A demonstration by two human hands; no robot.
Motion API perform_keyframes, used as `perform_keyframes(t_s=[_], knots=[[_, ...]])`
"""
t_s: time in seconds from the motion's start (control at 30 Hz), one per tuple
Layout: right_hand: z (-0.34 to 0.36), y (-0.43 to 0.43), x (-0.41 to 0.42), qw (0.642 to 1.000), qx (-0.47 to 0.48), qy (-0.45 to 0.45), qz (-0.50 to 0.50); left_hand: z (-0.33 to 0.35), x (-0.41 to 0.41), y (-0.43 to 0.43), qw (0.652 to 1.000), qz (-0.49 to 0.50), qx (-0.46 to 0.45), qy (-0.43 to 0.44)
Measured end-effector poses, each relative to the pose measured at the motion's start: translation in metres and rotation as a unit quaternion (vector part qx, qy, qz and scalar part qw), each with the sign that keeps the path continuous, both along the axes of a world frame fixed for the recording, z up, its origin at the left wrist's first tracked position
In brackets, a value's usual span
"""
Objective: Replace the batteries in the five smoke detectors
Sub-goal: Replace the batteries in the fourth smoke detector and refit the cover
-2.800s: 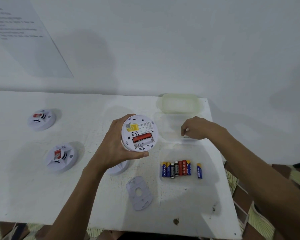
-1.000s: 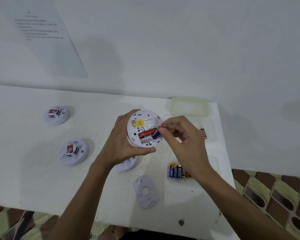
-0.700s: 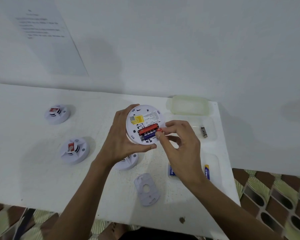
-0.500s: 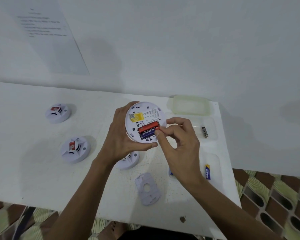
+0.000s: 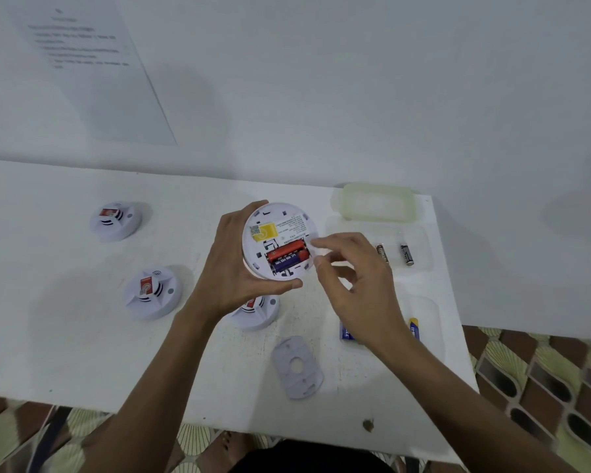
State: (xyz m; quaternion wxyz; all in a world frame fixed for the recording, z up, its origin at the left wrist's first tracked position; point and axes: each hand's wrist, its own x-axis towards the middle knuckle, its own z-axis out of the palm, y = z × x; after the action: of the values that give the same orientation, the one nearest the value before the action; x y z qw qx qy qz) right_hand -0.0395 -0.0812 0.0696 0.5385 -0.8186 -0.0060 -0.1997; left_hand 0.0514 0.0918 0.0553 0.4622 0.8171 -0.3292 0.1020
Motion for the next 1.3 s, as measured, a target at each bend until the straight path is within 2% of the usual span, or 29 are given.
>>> perform_keyframes(t_s=[0.1, 0.17, 0.33, 0.47, 0.63, 0.83, 1.0, 1.17, 1.3], knots=[[-0.009, 0.009, -0.009, 0.994, -0.003, 0.111, -0.010, -0.010, 0.000, 0.012, 0.999, 0.010, 0.010, 0.034], [-0.018, 0.015, -0.015, 0.978, -0.052, 0.200, -0.001, -0.018, 0.004, 0.021, 0.998, 0.006, 0.026, 0.049], [-0.047, 0.036, -0.033, 0.906, -0.216, 0.355, 0.083, -0.035, 0.009, 0.042, 0.993, 0.006, 0.090, 0.073], [-0.075, 0.053, -0.044, 0.848, -0.360, 0.380, 0.085, -0.034, 0.000, 0.050, 0.994, 0.006, 0.097, 0.050], [-0.093, 0.063, -0.048, 0.840, -0.392, 0.371, 0.053, -0.038, -0.010, 0.061, 0.994, 0.003, 0.087, 0.060], [-0.097, 0.062, -0.043, 0.877, -0.322, 0.354, 0.039, -0.030, -0.020, 0.062, 0.995, -0.008, 0.080, 0.055], [-0.082, 0.056, -0.040, 0.922, -0.209, 0.322, 0.044, -0.029, -0.021, 0.064, 0.995, -0.001, 0.083, 0.053], [-0.040, 0.042, -0.027, 0.956, -0.002, 0.294, -0.017, -0.024, -0.020, 0.064, 0.996, -0.008, 0.072, 0.052], [-0.005, 0.031, -0.017, 0.949, 0.189, 0.252, -0.032, -0.023, -0.021, 0.060, 0.996, -0.010, 0.068, 0.055]])
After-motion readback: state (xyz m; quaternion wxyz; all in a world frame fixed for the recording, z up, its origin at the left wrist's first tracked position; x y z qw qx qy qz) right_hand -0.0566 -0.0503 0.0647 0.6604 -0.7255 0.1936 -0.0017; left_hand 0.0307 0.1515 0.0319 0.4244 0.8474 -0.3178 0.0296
